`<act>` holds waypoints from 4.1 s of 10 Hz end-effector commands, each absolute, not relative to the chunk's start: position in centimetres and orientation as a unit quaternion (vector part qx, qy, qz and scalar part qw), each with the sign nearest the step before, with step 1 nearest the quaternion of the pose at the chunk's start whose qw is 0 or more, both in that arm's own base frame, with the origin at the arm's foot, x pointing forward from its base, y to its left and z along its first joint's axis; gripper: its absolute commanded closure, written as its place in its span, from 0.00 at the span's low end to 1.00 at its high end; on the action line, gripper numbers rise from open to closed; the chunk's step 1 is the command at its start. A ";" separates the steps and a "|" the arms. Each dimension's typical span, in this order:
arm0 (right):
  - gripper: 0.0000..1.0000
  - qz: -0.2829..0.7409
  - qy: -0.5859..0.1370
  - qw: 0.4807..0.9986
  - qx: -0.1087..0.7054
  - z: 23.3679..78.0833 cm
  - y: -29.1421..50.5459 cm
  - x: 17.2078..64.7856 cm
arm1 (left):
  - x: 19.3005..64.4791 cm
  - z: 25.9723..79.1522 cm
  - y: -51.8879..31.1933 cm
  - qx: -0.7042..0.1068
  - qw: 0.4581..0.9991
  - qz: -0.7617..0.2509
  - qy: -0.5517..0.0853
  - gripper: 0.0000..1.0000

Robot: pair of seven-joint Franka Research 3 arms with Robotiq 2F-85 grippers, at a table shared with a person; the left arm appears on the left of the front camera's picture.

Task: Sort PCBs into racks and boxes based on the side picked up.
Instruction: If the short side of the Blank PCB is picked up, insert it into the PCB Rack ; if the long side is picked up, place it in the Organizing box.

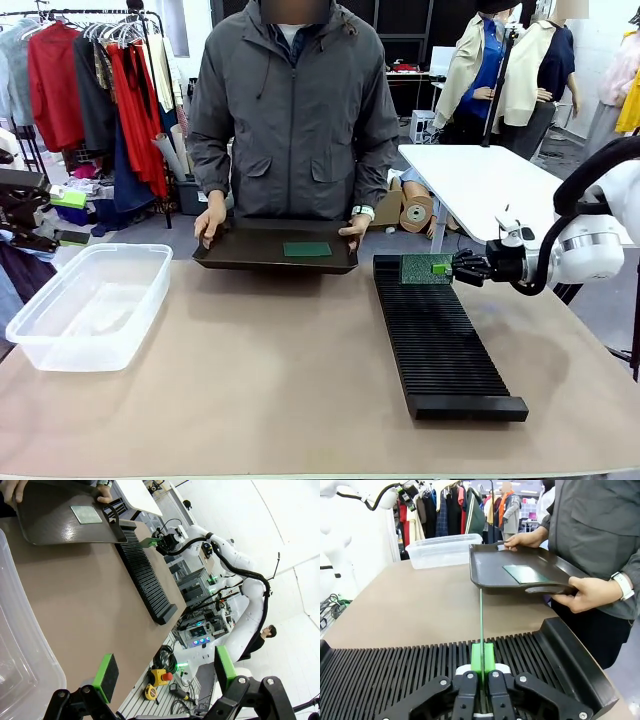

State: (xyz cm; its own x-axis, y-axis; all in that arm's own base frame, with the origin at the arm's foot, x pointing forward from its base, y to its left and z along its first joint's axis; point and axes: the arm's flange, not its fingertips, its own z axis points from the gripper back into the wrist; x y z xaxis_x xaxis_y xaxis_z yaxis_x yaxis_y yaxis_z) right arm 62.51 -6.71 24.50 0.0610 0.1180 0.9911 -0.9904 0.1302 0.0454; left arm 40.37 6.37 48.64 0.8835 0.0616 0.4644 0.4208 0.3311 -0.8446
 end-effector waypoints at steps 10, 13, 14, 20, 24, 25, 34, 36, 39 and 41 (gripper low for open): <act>1.00 0.485 -0.487 0.571 0.448 22.8 -6.7 62.3 | 40.2 48.8 6.4 -0.567 0.788 -0.114 -0.210 0.00; 1.00 0.485 -0.487 0.571 0.448 22.8 -6.7 62.3 | 40.2 48.8 6.4 -0.567 0.788 -0.114 -0.210 0.00; 1.00 0.485 -0.487 0.571 0.448 22.8 -6.7 62.3 | 40.2 48.8 6.4 -0.567 0.788 -0.114 -0.210 0.00; 1.00 0.485 -0.487 0.571 0.448 22.8 -6.7 62.3 | 40.2 48.8 6.4 -0.567 0.788 -0.114 -0.210 0.00; 1.00 0.485 -0.487 0.565 0.455 22.5 -6.8 62.5 | 40.2 48.8 6.4 -0.567 0.788 -0.114 -0.210 0.00; 1.00 0.486 -0.485 0.561 0.462 22.4 -6.8 62.7 | 40.2 48.8 6.4 -0.567 0.788 -0.114 -0.210 0.00; 1.00 0.496 -0.458 0.563 0.477 22.3 -5.9 64.6 | 40.2 48.8 6.4 -0.567 0.788 -0.114 -0.210 0.00; 1.00 0.492 -0.453 0.568 0.481 21.9 -6.2 65.1 | 40.2 48.8 6.4 -0.567 0.788 -0.114 -0.210 0.00; 1.00 0.487 -0.447 0.570 0.488 21.4 -6.4 65.5 | 40.2 48.8 6.4 -0.567 0.788 -0.114 -0.210 0.00; 1.00 0.480 -0.449 0.567 0.496 21.3 -6.7 65.5 | 40.2 48.8 6.4 -0.567 0.788 -0.114 -0.210 0.00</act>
